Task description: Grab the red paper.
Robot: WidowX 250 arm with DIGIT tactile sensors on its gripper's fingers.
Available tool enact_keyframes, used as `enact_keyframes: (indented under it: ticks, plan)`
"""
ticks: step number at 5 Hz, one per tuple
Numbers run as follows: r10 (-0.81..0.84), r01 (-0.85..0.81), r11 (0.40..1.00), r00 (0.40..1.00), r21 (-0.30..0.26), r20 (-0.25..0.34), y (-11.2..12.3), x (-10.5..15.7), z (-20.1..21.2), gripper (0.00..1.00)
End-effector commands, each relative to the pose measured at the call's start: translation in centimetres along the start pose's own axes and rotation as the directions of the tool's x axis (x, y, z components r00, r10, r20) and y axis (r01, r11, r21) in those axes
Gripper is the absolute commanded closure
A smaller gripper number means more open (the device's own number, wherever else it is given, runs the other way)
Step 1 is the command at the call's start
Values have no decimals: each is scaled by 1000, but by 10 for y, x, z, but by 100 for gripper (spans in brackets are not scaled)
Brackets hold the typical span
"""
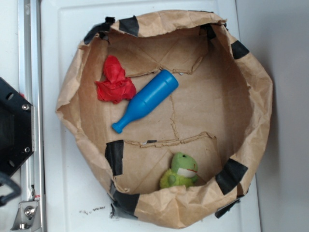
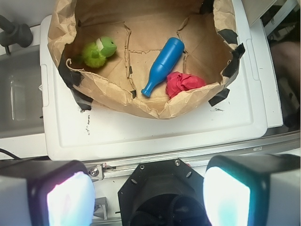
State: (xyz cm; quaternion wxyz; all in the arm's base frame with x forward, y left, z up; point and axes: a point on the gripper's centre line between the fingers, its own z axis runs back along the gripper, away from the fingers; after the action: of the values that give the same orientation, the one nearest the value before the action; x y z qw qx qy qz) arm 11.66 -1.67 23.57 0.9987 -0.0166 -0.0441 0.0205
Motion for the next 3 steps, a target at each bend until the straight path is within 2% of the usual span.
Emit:
enact_keyframes:
  ticks: [1,2,3]
  plan:
    - [0,0,1000,1000,0,0,0,0,0,0]
    - [-134,133,991,990,-27,-43,19,49,-7,0]
    - [-298,296,954,954,-50,-33,19,74,-14,0]
